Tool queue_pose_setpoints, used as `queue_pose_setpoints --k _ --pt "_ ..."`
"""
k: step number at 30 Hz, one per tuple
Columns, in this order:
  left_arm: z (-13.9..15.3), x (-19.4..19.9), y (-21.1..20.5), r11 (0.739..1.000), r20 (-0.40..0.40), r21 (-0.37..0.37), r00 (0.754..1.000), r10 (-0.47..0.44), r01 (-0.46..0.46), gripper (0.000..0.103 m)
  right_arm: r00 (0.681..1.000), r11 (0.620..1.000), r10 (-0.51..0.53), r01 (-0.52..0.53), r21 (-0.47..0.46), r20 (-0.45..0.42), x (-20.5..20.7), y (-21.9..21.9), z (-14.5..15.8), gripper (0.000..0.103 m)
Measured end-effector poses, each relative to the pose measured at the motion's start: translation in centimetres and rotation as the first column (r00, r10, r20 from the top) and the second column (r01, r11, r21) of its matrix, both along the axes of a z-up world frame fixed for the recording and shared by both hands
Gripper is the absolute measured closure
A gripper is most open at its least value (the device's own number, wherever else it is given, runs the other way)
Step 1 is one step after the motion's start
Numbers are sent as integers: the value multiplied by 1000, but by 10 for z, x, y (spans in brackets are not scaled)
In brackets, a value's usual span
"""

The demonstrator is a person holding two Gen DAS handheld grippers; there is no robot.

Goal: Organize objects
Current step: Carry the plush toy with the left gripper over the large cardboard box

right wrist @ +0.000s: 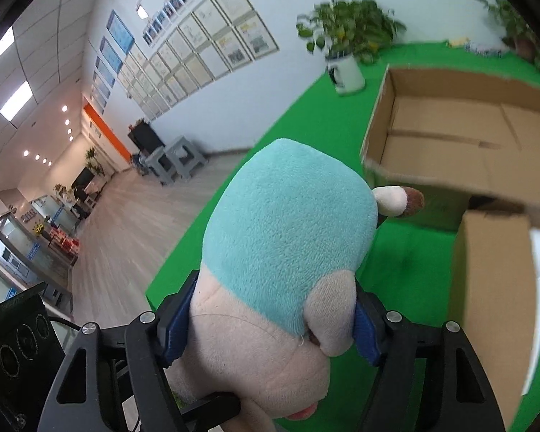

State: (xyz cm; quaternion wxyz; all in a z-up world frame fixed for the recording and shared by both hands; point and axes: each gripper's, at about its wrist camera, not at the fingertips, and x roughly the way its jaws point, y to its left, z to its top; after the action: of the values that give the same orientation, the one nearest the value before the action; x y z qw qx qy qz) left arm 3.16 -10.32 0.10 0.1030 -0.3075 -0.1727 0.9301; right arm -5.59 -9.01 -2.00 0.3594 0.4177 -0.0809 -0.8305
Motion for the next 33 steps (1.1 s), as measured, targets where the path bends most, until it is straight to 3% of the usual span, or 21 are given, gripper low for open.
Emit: queue_pose_setpoints --k 4,8,12,21,28,33 --pt "30 -20 18 998 -93 -18 993 -67 65 51 994 998 -63 60 -36 -90 6 86 66 33" --pt "57 -66 36 992 -175 -9 976 -128 128 51 973 990 -136 129 -50 -186 1 121 124 33" --pt "84 -88 54 984 -228 8 958 -174 181 51 940 979 -203 200 -40 -276 -18 150 173 34" --pt "111 -138 66 969 -273 60 938 -213 238 51 892 955 -280 296 -10 -355 -39 213 272 34" --pt "107 -166 71 963 -235 94 946 -224 252 51 899 952 -280 304 21 -336 -105 219 292 34" --pt "89 -180 72 961 -181 126 959 -220 244 51 914 951 -280 306 45 -294 -153 196 244 34"
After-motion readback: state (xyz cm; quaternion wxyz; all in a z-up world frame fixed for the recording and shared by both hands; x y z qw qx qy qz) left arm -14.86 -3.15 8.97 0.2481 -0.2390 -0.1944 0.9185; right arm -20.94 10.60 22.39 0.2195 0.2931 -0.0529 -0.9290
